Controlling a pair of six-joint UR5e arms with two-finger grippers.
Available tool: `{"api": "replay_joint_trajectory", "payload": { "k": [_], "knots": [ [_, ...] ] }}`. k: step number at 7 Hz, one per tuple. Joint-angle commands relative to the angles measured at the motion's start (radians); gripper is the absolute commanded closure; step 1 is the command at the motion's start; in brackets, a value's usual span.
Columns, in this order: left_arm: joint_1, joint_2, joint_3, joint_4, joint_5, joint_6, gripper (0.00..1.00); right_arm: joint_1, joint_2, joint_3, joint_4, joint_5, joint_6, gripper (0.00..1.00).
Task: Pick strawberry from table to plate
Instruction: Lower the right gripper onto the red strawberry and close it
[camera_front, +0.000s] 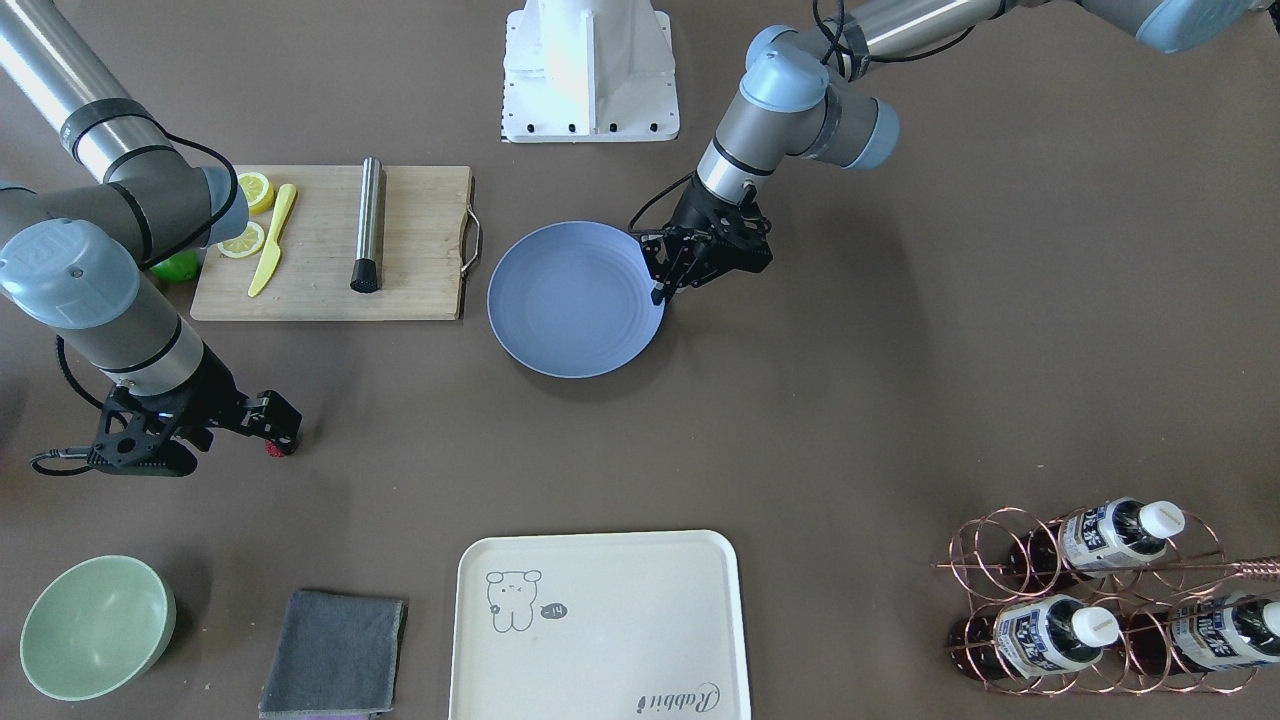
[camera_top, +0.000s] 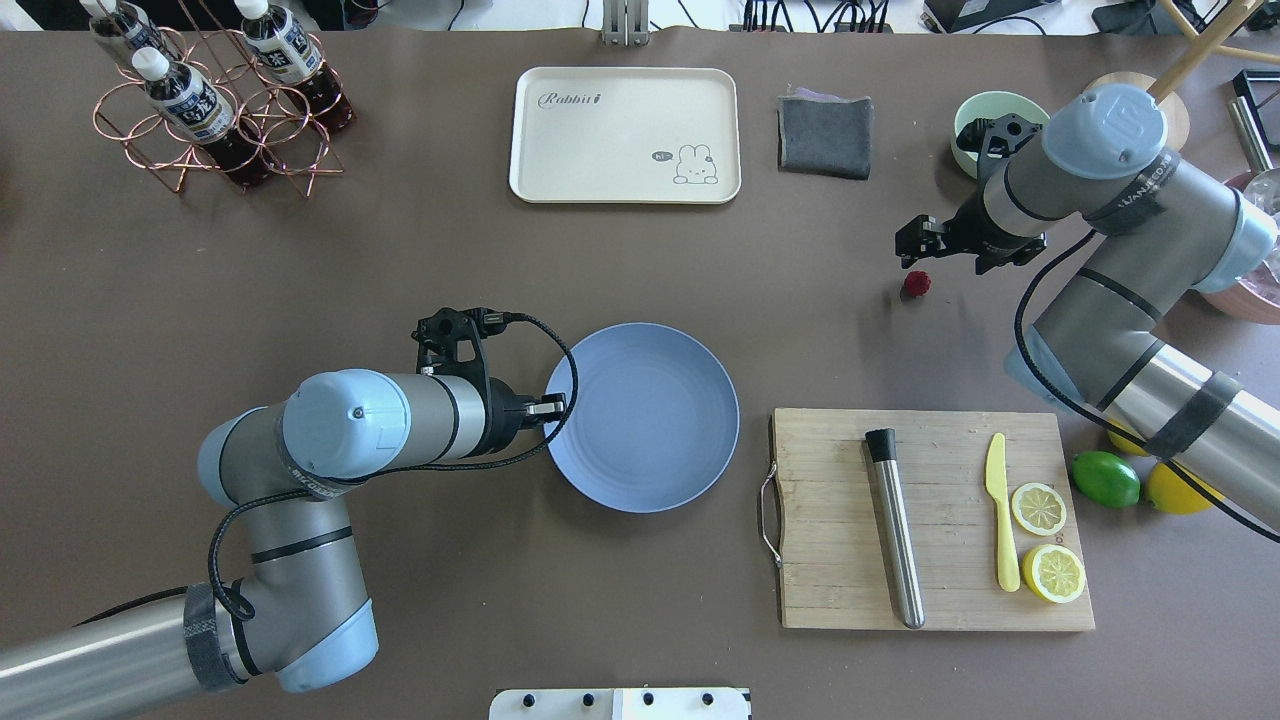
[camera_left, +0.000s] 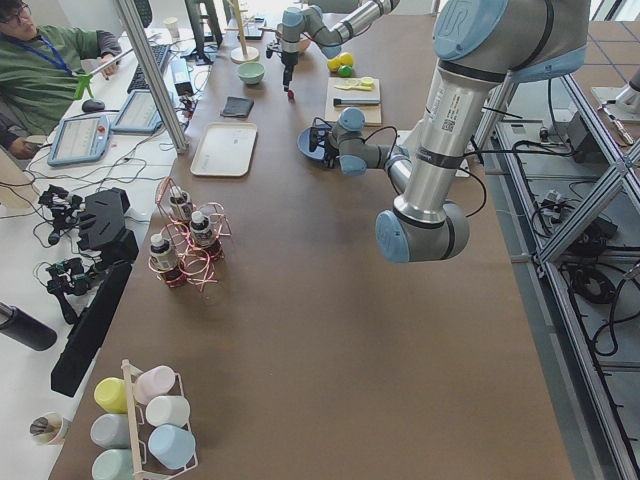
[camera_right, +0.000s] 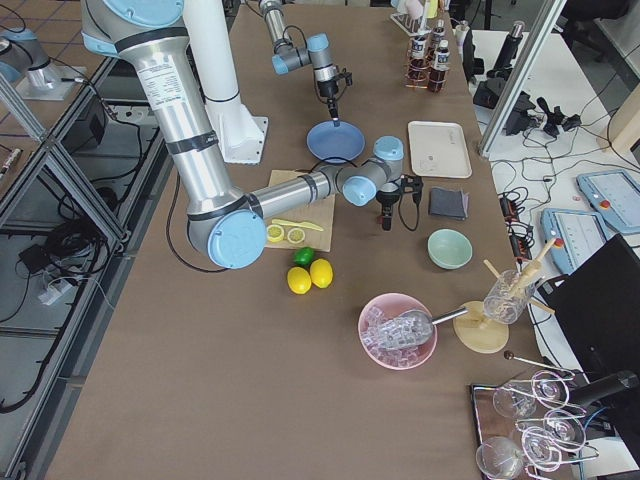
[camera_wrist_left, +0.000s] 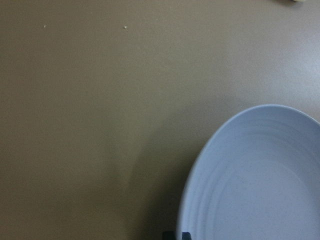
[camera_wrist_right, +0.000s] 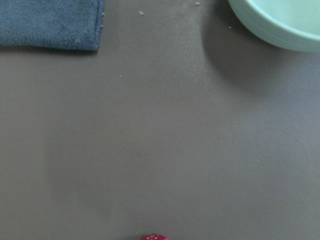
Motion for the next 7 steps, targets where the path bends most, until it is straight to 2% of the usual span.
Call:
{"api": "replay_joint_trajectory", "payload": {
  "k": [1,4,5,6,7],
  "knots": [
    [0.0,0.016,-0.006,-0.002,0.022,0.013,0.02,-0.01,-0.001,-0.004,0.006,-0.001,0.0,0.0],
    [-0.012,0.076,-0.067,-0.006,0.008,0.072,0.02,-0.031,0.005,-0.01,0.009,-0.013,0.003,0.02],
    [-0.015,0.076,-0.067,-0.006,0.008,0.072,0.02,-0.033,0.005,-0.011,0.009,-0.02,0.003,0.26],
    [-0.017,0.076,-0.069,-0.006,0.008,0.072,0.02,-0.033,0.005,-0.012,0.009,-0.021,0.0,0.79],
    [-0.029,0.076,-0.072,-0.006,0.007,0.084,0.02,-0.033,0.01,-0.011,0.009,-0.021,-0.008,1.0]
  ]
}}
